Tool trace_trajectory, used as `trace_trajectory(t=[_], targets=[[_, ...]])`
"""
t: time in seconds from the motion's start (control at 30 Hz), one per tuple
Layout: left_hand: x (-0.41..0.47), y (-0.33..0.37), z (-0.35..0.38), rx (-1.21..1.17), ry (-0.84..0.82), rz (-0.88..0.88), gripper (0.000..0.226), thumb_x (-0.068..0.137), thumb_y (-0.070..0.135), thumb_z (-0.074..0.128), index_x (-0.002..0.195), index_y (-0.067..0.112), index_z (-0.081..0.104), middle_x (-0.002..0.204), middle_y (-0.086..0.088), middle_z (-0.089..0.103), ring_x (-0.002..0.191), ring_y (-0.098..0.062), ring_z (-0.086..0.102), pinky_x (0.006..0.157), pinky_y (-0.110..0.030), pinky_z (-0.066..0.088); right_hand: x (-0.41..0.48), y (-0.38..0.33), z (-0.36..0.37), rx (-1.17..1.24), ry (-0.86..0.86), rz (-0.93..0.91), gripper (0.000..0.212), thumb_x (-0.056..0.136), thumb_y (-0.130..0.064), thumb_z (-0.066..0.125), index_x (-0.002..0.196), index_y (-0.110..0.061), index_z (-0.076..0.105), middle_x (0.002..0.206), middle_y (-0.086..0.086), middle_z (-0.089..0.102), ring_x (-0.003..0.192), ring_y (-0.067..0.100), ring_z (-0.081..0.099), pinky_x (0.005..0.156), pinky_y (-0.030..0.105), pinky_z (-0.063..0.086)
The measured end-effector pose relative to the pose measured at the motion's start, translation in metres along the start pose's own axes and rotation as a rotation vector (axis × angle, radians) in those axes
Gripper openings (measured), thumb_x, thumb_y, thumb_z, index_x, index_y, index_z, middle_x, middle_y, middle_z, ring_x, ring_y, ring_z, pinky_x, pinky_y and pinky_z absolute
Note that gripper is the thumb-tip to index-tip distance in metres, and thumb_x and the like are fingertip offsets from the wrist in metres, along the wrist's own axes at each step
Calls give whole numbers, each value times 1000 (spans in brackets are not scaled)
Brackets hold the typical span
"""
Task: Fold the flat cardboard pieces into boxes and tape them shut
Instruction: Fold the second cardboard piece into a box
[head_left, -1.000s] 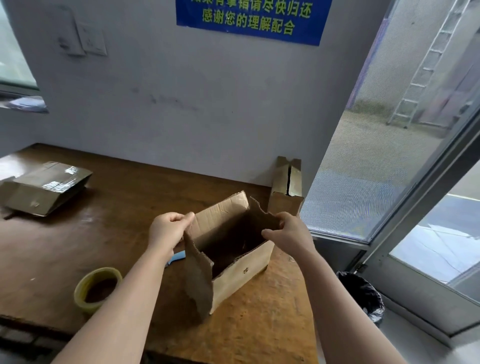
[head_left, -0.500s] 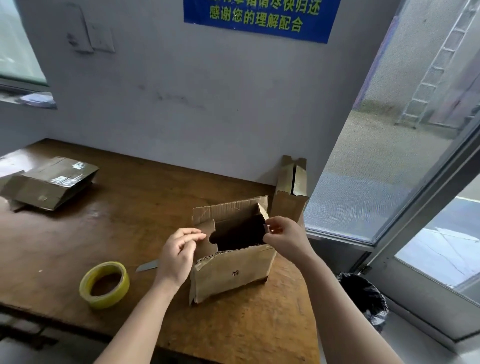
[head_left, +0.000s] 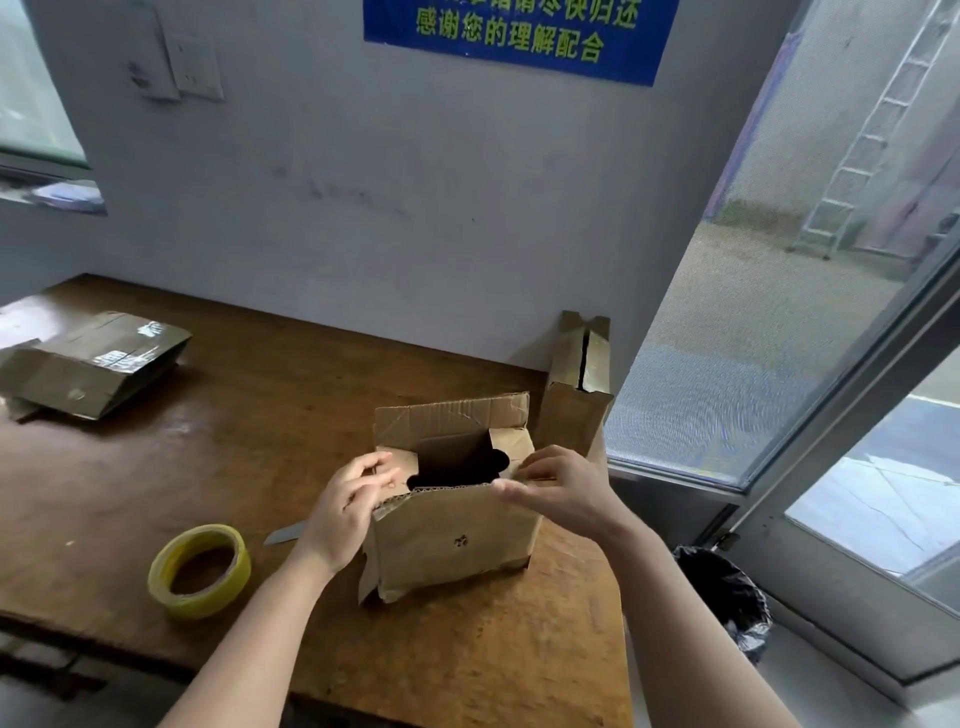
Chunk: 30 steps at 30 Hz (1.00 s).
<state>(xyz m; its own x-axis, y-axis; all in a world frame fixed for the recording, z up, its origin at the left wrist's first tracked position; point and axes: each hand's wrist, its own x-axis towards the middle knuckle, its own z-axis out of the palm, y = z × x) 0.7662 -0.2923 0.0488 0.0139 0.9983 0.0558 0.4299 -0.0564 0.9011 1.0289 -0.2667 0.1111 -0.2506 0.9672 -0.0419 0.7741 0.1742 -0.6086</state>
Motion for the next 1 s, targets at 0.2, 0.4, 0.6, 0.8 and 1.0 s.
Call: trace_trajectory(t=[0.2, 0.4, 0.6, 0.8, 1.0], targets=[[-11, -1, -1, -269, -54, -38, 110, 57, 96, 38, 141, 26, 44, 134, 16, 52, 127, -2, 45, 104, -16, 30, 5, 4, 1, -224, 17, -5, 36, 82, -51, 68, 107, -26, 74, 107, -14, 60, 108, 7, 49, 68, 2, 22], [-12, -2, -3, -126, -59, 3, 97, 61, 82, 60, 135, 20, 54, 147, 23, 36, 135, 1, 33, 112, -30, 25, 10, -1, -1, -171, 40, 44, 43, 79, -45, 73, 117, -25, 68, 112, -7, 67, 103, 11, 57, 80, 24, 46], [-7, -3, 7, -119, 146, -24, 25, 86, 18, 71, 106, 31, 65, 136, 16, 50, 126, -7, 44, 100, -23, 35, 12, 0, 10, -137, 173, 92, 68, 72, -47, 80, 132, -28, 54, 109, -6, 58, 95, 10, 53, 77, 21, 44], [3, 7, -1, -98, 1, -116, 103, 81, 9, 75, 151, 39, 6, 159, 6, 4, 141, -19, 21, 114, -42, 28, 21, 7, 16, -286, 157, 126, 111, 70, -56, 78, 153, -32, 9, 155, 6, 23, 139, 23, 26, 108, 33, 27], [21, 12, -16, 115, -131, -93, 111, 70, 24, 86, 149, 42, 11, 157, 3, 22, 141, -20, 27, 111, -36, 28, 35, 2, 11, -430, 42, 42, 126, 68, -55, 79, 153, -31, -11, 162, -6, -12, 148, 17, -12, 117, 46, 10]])
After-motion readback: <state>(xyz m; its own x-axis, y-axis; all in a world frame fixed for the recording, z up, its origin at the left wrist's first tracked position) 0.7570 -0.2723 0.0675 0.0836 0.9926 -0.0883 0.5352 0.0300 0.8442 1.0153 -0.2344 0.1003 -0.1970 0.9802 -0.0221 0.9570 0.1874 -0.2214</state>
